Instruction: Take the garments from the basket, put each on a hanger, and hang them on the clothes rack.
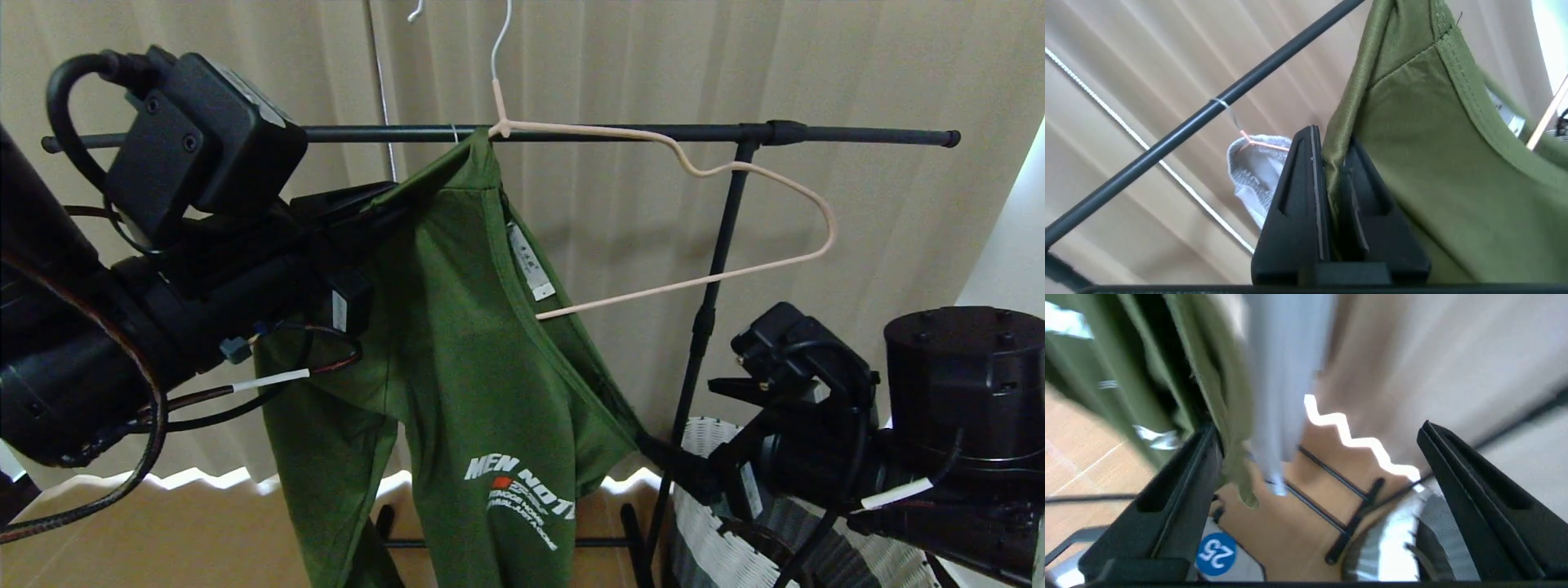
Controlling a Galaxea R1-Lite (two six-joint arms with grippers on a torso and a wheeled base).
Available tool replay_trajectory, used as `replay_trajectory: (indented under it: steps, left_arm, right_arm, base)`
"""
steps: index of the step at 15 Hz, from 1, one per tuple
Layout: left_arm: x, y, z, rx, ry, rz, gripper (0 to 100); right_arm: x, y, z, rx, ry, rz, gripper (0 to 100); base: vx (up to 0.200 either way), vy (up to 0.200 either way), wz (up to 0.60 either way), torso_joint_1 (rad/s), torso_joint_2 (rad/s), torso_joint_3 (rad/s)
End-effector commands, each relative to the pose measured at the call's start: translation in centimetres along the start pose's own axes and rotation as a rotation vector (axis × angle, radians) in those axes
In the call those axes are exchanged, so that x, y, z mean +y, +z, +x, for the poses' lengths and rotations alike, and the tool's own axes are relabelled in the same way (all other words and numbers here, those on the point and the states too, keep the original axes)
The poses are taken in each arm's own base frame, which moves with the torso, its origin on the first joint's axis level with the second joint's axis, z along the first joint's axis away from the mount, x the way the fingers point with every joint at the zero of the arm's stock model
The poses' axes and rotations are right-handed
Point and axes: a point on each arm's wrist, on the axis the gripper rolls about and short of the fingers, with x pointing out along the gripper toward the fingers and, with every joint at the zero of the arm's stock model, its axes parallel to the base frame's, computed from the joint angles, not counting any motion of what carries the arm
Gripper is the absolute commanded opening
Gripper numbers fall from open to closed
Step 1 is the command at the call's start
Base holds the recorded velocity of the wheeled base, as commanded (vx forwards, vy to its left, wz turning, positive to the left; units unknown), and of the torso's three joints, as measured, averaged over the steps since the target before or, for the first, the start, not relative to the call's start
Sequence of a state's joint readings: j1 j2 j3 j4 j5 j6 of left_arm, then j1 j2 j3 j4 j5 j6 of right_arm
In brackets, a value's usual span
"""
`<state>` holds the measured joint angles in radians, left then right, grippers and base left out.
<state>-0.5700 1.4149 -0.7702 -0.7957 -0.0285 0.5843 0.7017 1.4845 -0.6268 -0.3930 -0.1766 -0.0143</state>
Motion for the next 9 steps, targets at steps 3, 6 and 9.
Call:
replay_trajectory:
  steps: [3,6,9]
  left_arm:
    - [0.2,-0.9,-0.8,0.037,0.012,0.05,0]
    - [-0.1,-1.4,-1.1,0.053,-0.001,0.092,0]
    - [-0.9,-2.6,-1.6,0.097,-0.032,0.167,0]
  right_arm:
    - [-4.4,1.2,-1.3,-0.067,-0.164,0.083,100]
    - [-7.7,2.7,-1.5,-0.115,-0.277,0.132,100]
    - [-8.5,3.8,-1.8,-0.156,-0.306,0.143,100]
  base:
    - [0.0,0.0,0.0,0.0,0.0,0.0]
    - [0.0,0.0,0.0,0.0,0.0,0.0]
    - [0.0,0.0,0.0,0.0,0.0,0.0]
